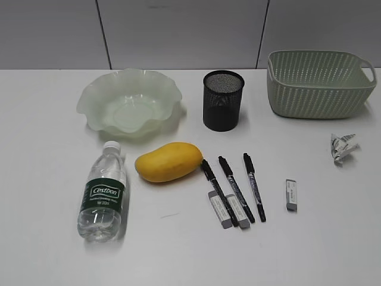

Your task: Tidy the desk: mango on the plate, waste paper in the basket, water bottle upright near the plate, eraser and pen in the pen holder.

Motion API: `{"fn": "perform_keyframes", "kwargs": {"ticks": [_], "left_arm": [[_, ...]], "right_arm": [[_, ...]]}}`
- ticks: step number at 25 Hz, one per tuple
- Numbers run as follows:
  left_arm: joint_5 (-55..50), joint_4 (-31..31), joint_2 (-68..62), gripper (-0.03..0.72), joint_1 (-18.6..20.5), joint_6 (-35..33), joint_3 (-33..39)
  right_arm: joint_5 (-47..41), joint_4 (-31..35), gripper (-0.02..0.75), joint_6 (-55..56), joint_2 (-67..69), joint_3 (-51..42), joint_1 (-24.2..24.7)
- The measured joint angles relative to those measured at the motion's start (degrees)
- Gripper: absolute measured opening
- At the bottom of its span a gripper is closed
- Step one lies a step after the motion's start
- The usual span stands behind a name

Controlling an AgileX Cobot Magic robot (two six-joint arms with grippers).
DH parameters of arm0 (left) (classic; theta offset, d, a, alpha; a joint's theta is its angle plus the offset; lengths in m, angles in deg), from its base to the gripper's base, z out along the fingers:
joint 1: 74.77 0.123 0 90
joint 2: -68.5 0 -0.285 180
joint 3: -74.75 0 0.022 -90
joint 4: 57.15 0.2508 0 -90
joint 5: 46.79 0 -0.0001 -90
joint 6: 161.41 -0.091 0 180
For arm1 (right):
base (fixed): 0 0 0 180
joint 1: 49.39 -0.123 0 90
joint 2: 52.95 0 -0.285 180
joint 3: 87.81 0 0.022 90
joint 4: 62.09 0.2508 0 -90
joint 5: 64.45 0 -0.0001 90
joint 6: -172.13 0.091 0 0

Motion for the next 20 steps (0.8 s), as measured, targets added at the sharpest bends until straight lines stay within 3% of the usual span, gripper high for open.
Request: {"fn": "perform_keyframes", "kwargs": {"ticks": [20], "left_arm": [[0.00,0.00,0.00,0.237,0.00,0.00,0.00]], "right_arm": [[0.00,0.00,0.465,0.00,0.00,0.00,0.00]]}}
